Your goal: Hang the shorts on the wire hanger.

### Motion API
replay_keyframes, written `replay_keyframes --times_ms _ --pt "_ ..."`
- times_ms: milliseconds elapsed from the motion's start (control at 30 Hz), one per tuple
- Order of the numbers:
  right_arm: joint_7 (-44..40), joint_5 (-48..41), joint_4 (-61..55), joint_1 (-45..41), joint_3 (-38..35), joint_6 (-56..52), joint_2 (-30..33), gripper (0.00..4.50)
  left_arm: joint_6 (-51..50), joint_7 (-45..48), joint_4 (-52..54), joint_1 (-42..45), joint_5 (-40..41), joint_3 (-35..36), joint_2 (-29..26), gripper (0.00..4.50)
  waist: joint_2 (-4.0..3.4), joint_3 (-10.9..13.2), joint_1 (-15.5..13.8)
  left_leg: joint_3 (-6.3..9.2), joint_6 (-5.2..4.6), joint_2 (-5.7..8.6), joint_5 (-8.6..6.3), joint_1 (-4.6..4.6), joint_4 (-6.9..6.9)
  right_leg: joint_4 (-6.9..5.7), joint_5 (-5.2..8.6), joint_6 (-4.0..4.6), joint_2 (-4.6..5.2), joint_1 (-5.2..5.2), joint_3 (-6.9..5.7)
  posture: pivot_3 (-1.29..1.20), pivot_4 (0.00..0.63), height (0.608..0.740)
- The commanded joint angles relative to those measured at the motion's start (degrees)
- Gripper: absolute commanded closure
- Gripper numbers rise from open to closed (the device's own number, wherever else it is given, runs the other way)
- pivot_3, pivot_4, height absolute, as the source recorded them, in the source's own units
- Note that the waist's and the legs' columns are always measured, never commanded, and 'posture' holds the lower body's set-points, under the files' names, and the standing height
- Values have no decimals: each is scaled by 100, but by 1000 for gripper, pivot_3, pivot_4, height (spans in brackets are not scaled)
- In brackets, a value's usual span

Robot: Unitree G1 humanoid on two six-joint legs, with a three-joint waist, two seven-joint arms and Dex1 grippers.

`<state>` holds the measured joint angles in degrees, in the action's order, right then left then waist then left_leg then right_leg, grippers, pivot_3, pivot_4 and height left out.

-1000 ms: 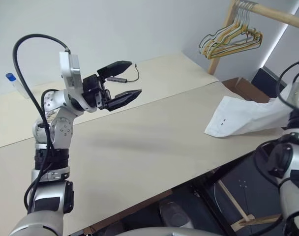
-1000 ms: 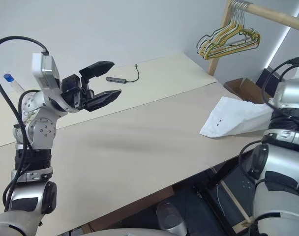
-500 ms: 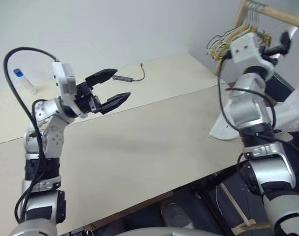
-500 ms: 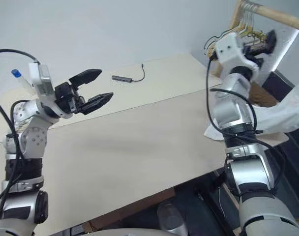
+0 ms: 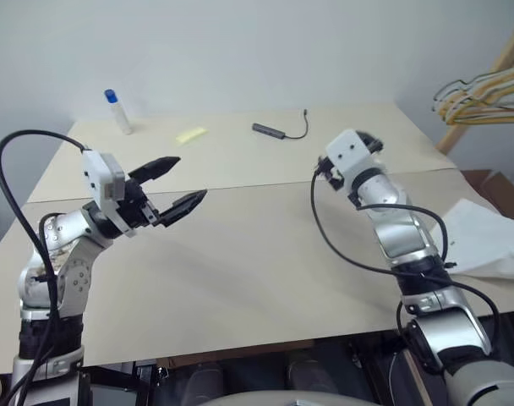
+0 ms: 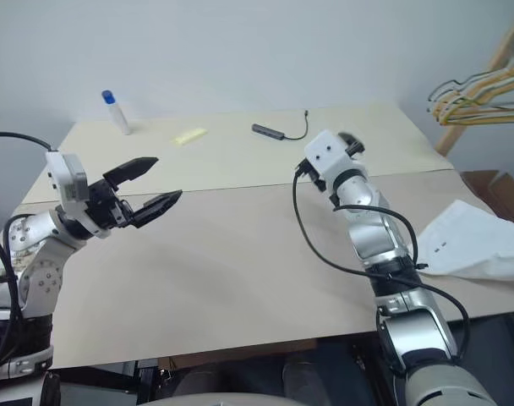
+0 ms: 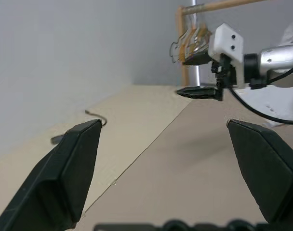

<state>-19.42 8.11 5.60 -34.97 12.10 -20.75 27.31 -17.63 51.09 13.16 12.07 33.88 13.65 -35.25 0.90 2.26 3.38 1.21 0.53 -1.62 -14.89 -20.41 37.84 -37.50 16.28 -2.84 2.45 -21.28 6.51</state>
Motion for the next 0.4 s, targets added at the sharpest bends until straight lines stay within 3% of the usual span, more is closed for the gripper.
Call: replay_keyframes --times_ms 33,233,400 --pt "-1115 -267 -615 308 163 -19 391 19 71 -57 381 -267 -143 14 -121 0 5 3 -141 -5 0 0 0 -3 0 5 0 1 0 -2 -2 145 0 740" --pt "-1640 -152 -883 592 298 -45 582 19 -16 -108 504 -359 -135 -1 -153 0 35 21 -398 -41 5 -8 3 -5 0 -2 -6 16 -6 -9 -15 156 0 740" --pt "-1652 -111 -980 652 245 -368 471 19 -90 -68 427 -259 -105 -53 -194 0 38 22 -428 -43 5 -10 3 -11 0 -1 -3 20 -11 -13 -17 146 0 740"
